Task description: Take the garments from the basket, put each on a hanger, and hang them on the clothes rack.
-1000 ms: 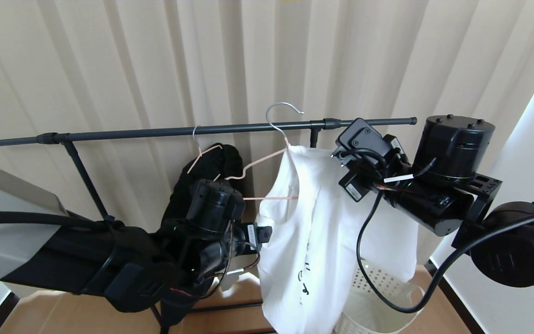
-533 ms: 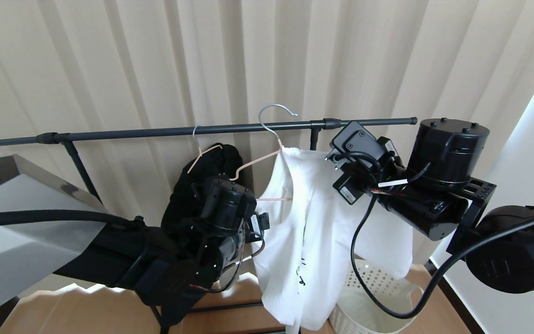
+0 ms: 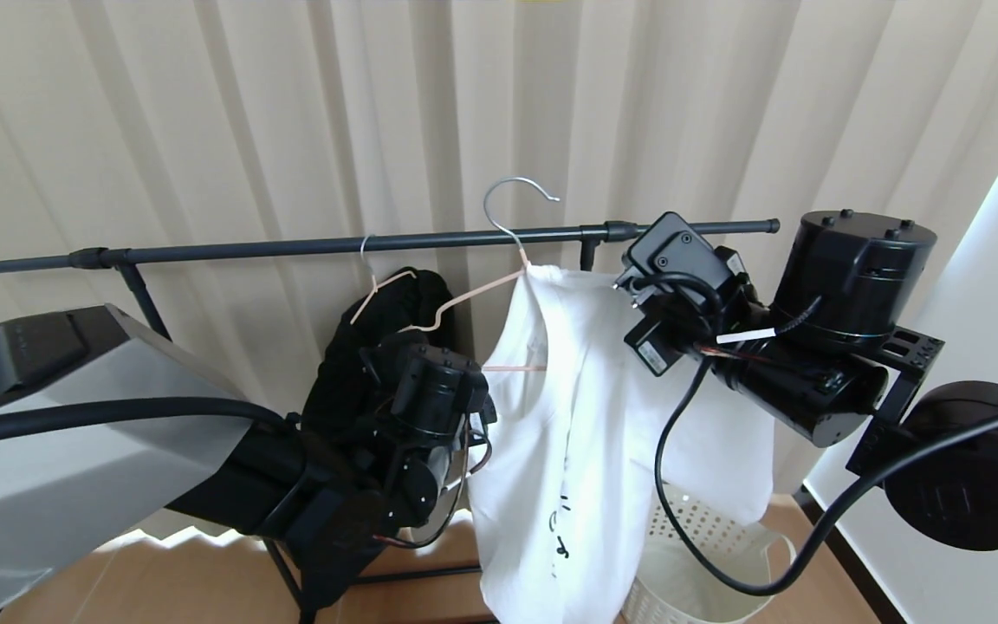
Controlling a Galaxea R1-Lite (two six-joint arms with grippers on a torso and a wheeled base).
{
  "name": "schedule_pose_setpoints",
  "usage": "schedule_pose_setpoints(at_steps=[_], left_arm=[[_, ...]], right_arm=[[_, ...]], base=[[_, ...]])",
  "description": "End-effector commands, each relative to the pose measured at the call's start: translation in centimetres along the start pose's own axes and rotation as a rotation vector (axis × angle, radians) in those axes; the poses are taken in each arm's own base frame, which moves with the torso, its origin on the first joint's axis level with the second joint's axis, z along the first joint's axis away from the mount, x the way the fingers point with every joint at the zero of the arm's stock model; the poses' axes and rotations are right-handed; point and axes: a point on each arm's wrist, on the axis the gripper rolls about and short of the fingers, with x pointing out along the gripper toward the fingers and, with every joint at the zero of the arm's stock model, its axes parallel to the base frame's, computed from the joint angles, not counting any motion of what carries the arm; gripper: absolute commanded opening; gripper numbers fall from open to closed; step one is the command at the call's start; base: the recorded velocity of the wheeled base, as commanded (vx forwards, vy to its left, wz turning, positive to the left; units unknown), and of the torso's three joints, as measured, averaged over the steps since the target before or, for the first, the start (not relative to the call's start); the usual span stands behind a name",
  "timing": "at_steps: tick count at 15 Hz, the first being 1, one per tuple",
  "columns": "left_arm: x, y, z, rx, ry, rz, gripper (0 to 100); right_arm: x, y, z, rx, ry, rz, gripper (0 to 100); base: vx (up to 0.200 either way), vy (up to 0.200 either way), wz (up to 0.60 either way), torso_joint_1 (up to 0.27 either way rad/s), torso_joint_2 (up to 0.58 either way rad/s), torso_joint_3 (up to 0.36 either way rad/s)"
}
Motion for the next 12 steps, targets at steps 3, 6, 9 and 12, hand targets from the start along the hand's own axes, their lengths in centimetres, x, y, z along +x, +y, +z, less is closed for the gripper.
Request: schedule_pose_setpoints(at_steps=[3,6,9,12], left_arm=[[0.9,0.1,-0.8,0.026,-0.023,0.042,100],[1.4,0.1,-1.2,0.039,-0.047,0.053,100],[1.7,0.2,-1.7,0.061,-0.034,0.060,100],[2.1,0.3,-2.5,0.086,-0.017,0.069,100]], right_arm=[[-0.5,-0.5,0.4,0.011,-0.015,-0.013,0],[-0.8,-0.9,0.7,0.025,-0.026,-0.021,0],[-1.2,-1.4,1.1,0.030,-0.040,-0.034,0],[-1.7,-2.1,1.4,0.035,-0.051,-0.053,0]], base=[[0.000,0.000,0.00,0.000,0.00,0.000],[0.000,0.000,0.00,0.000,0.00,0.000],[0.000,0.000,0.00,0.000,0.00,0.000],[0.000,0.000,0.00,0.000,0.00,0.000]])
